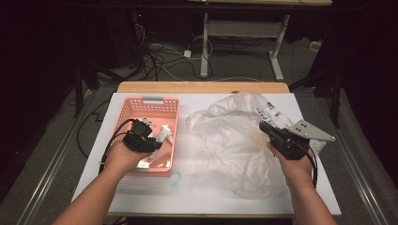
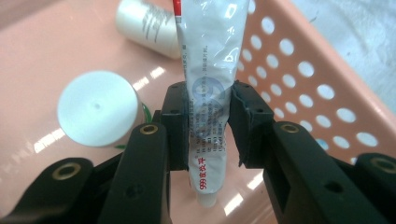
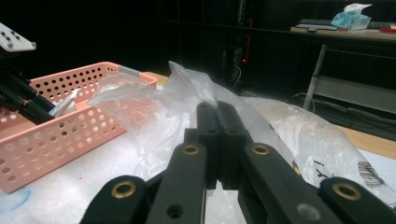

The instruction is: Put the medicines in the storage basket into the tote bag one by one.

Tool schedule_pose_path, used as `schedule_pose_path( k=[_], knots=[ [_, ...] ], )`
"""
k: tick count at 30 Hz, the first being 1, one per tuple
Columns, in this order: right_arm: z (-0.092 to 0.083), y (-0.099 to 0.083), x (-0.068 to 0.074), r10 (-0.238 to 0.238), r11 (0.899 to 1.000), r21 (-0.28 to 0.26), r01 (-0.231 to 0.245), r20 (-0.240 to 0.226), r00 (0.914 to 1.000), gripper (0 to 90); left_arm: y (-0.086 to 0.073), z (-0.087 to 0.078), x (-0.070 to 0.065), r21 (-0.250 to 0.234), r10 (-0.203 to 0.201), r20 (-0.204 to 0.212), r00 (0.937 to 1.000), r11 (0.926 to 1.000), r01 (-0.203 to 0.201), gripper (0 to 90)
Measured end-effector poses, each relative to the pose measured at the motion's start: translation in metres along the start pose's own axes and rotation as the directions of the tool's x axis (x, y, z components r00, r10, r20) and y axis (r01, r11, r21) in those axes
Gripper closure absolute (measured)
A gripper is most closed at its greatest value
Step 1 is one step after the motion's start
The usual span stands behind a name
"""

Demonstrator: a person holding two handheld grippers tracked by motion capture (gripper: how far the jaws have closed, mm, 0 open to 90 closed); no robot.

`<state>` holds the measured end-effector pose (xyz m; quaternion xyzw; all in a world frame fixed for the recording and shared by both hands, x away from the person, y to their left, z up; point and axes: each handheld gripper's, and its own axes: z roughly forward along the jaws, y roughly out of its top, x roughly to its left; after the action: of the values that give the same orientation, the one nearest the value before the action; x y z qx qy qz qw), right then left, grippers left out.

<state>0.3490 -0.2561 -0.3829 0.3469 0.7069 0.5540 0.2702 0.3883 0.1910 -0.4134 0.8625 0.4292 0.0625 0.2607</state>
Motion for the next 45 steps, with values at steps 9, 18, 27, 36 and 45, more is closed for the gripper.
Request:
schedule_pose_path(
  k=[9,18,27,36,45],
  knots=[
    [0.0,0.0,0.0,-0.001,1.0,0.0,0.001,0.003,1.0,90.0,-0.006,-0.006,0.002,-0.102,0.003,0.016,0.9999,0.9948,-0.002,67.9],
    [0.0,0.0,-0.001,-0.009,1.0,-0.001,0.009,0.002,1.0,90.0,-0.013,-0.015,-0.004,-0.221,0.027,0.009,0.9996,0.9751,-0.024,67.9],
    [-0.002,0.001,-0.001,-0.006,1.0,-0.005,0.006,0.004,1.0,90.0,-0.016,-0.019,-0.005,-0.302,0.019,0.034,0.9992,0.9534,-0.007,68.0],
    [-0.002,0.0,-0.002,-0.006,1.0,-0.004,0.006,0.003,1.0,90.0,-0.018,-0.028,-0.01,-0.383,0.014,0.048,0.9988,0.9237,0.006,68.0],
    [-0.001,0.0,-0.002,-0.01,1.0,0.0,0.01,0.002,0.9999,90.0,-0.019,-0.033,-0.014,-0.414,0.016,0.042,0.999,0.9103,0.003,68.0]
  ],
)
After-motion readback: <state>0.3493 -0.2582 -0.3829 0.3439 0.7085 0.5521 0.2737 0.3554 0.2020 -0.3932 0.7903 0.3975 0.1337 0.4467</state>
